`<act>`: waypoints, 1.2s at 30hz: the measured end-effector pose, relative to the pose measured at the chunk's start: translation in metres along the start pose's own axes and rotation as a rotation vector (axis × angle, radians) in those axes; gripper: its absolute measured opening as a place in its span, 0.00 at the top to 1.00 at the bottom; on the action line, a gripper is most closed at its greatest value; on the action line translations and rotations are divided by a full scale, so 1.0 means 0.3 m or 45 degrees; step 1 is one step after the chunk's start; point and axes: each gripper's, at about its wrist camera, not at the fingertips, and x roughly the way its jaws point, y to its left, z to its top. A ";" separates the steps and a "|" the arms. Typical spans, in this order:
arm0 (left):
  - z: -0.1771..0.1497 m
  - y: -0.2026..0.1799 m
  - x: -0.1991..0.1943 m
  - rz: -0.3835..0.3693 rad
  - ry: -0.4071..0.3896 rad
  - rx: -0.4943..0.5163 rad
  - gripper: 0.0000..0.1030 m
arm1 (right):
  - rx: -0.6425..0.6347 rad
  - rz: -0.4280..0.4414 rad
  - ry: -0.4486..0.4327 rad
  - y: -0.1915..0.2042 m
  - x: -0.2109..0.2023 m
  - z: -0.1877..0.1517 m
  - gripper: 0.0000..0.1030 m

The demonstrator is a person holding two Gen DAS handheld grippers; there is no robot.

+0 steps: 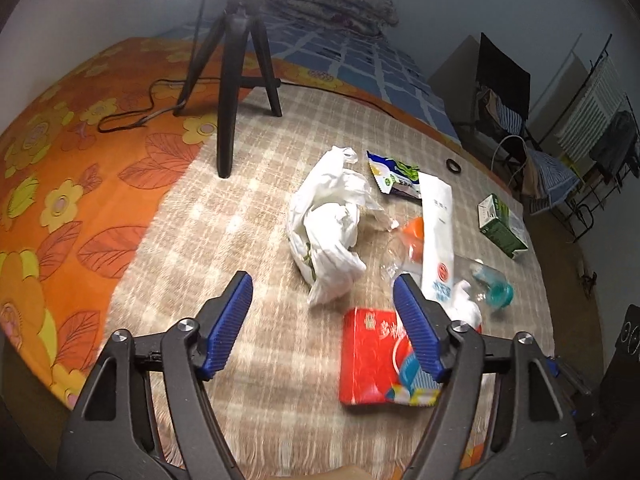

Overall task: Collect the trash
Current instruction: 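Grasp the white plastic bag with left tool while right tool grasps crumpled tissue, then carry the bag and tissue over the blue basket with both tools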

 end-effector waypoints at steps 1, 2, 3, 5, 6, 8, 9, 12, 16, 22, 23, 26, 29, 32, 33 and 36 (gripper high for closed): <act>0.009 0.006 0.020 -0.008 0.013 -0.022 0.30 | 0.005 0.004 0.004 0.004 0.017 0.009 0.18; 0.014 0.012 0.035 -0.013 0.019 -0.036 0.30 | 0.008 0.004 0.005 0.010 0.031 0.018 0.18; 0.021 0.016 0.052 -0.018 0.026 -0.052 0.30 | 0.008 0.004 0.003 0.017 0.045 0.028 0.18; 0.033 0.023 0.079 -0.010 0.035 -0.065 0.30 | 0.002 0.004 0.000 0.028 0.064 0.041 0.18; 0.039 0.027 0.096 -0.008 0.041 -0.074 0.30 | -0.003 -0.002 -0.002 0.035 0.078 0.051 0.18; 0.051 0.035 0.121 -0.012 0.049 -0.098 0.34 | 0.003 -0.005 -0.002 0.038 0.097 0.061 0.18; 0.056 0.039 0.131 -0.016 0.052 -0.107 0.34 | 0.017 0.002 0.001 0.036 0.110 0.066 0.18; 0.063 0.046 0.158 -0.026 0.055 -0.134 0.34 | 0.026 -0.002 0.011 0.033 0.131 0.071 0.19; 0.071 0.057 0.199 -0.042 0.071 -0.178 0.37 | 0.035 -0.001 0.029 0.024 0.156 0.074 0.26; 0.065 0.046 0.241 -0.064 0.098 -0.177 0.54 | 0.077 0.018 0.068 -0.011 0.169 0.065 0.44; 0.066 0.044 0.241 -0.063 0.094 -0.175 0.55 | 0.085 0.027 0.075 -0.019 0.172 0.064 0.48; 0.071 0.041 0.236 -0.069 0.090 -0.171 0.62 | 0.114 0.056 0.078 -0.041 0.163 0.060 0.62; 0.071 0.048 0.221 -0.079 0.081 -0.184 0.65 | 0.133 0.089 0.074 -0.052 0.152 0.058 0.66; 0.067 0.068 0.188 -0.098 0.067 -0.180 0.67 | 0.140 0.112 0.057 -0.055 0.137 0.059 0.68; 0.069 0.072 0.173 -0.103 0.056 -0.175 0.68 | 0.139 0.116 0.050 -0.053 0.132 0.059 0.68; 0.069 0.085 0.131 -0.106 0.033 -0.159 0.68 | 0.122 0.123 0.024 -0.044 0.110 0.063 0.69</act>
